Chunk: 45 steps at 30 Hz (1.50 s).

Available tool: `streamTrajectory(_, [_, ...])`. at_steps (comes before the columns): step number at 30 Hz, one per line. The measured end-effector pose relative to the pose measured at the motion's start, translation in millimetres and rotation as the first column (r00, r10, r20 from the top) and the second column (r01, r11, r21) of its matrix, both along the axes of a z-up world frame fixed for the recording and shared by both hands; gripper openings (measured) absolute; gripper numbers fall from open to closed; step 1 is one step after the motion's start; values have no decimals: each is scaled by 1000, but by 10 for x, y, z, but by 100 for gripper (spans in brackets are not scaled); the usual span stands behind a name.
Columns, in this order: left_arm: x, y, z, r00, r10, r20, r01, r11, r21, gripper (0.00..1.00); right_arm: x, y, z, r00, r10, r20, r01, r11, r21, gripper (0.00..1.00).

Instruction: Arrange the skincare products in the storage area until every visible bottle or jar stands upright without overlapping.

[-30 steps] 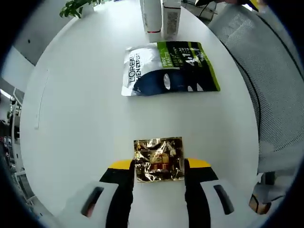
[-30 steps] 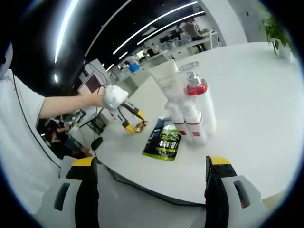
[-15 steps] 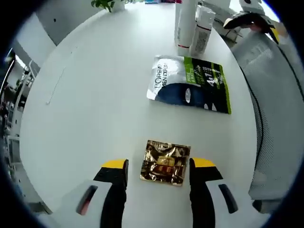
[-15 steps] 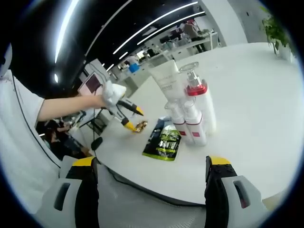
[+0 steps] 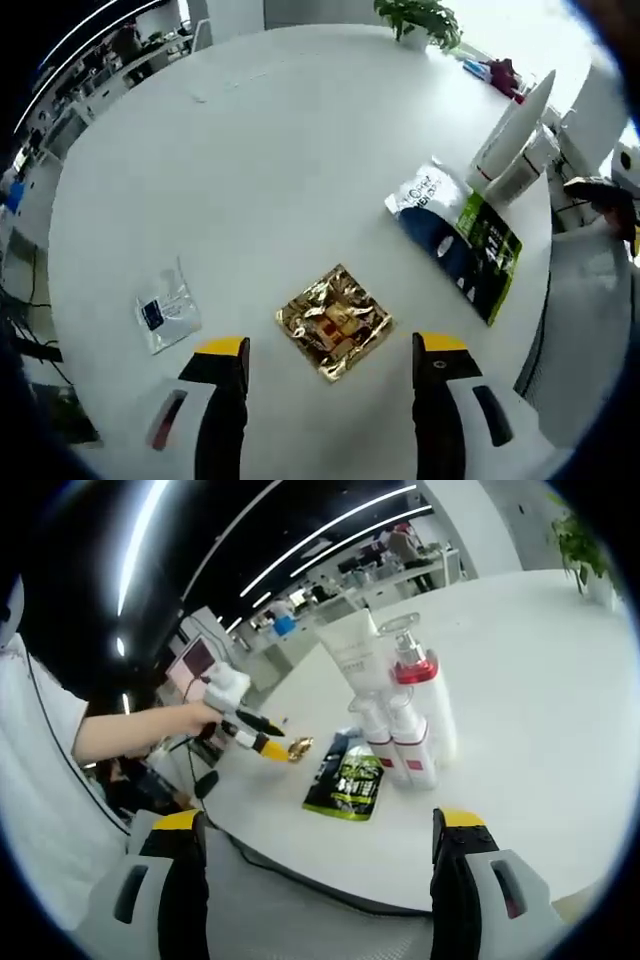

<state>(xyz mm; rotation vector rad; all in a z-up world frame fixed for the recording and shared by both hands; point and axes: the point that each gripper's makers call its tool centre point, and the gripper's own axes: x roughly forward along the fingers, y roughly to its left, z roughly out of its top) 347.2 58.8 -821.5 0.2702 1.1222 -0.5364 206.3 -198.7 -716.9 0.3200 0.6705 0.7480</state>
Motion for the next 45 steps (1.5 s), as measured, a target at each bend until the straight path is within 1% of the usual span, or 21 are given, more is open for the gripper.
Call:
streamTrajectory(1, [-12,-19,-6,999,40,1,-40,999,-14,71,1,0,1,1000,0,-1,0,1000,2,93])
streamTrajectory(2, [-38,-63,6,994,111,12,-111,993,-37,73,1,0,0,1000,0,-1,0,1000,2,93])
streamTrajectory(3, [-45,-87,14,987,158,17,-157,986,-53,75,0,1,0,1000,0,-2,0,1000,2,93])
streamTrajectory(4, [-1,-121,23,980,195,42,-191,979,-76,75,1,4,2,1000,1,-2,-1,1000,4,93])
streamTrajectory(6, [36,-104,26,965,253,63,-249,966,-75,73,1,2,1,1000,1,-3,-1,1000,6,93])
streamTrajectory(8, [70,-104,32,942,322,95,-314,945,-88,71,2,-1,0,1000,1,-3,-1,1000,7,93])
streamTrajectory(10, [82,-105,18,932,344,119,-337,939,-72,72,2,-2,2,1000,0,-4,0,1000,10,93])
streamTrajectory(11, [112,-60,24,915,374,153,-371,927,-49,74,1,-3,1,1000,0,-4,0,1000,11,93])
streamTrajectory(12, [109,-89,50,910,374,181,-374,927,-37,80,1,-5,1,1000,1,-4,-1,1000,12,93])
streamTrajectory(13, [108,-87,46,902,378,208,-382,924,-22,83,0,-2,4,1000,1,-4,0,1000,12,93])
streamTrajectory(14, [103,-83,15,899,391,200,-395,919,-22,83,-1,0,5,1000,1,-4,-1,1000,13,93])
streamTrajectory(16, [46,-119,-22,884,429,183,-430,902,-36,77,0,-6,1,1000,1,-6,0,1000,14,93])
streamTrajectory(18, [22,-153,-47,886,425,187,-427,904,-32,74,-2,-4,0,1000,1,-8,-1,1000,15,93])
streamTrajectory(20, [10,-147,-58,887,413,206,-421,907,-7,72,-7,6,2,1000,4,-10,-4,1000,15,93])
streamTrajectory(22, [20,-94,-98,883,420,209,-429,903,-3,70,-9,7,-3,1000,7,-12,-6,1000,13,93])
streamTrajectory(23, [32,-79,-102,877,431,214,-438,899,-15,70,-9,7,-3,1000,7,-13,-7,1000,14,93])
streamTrajectory(26, [14,-95,-97,870,442,217,-447,894,-31,66,-8,4,-7,1000,6,-15,-6,1000,15,93])
streamTrajectory(31, [40,-108,-98,874,434,220,-436,899,-41,63,-9,6,-11,1000,6,-17,-6,1000,12,92])
streamTrajectory(34, [26,-85,-84,877,428,221,-430,902,-40,56,-5,0,-14,1000,4,-18,-4,1000,12,92])
streamTrajectory(39, [21,-69,-71,887,401,231,-403,914,-38,40,-10,8,-14,1000,5,-19,-5,1000,8,92])
streamTrajectory(45, [41,-65,-93,890,393,230,-393,918,-47,40,-13,8,-17,1000,6,-21,-6,1000,6,92])
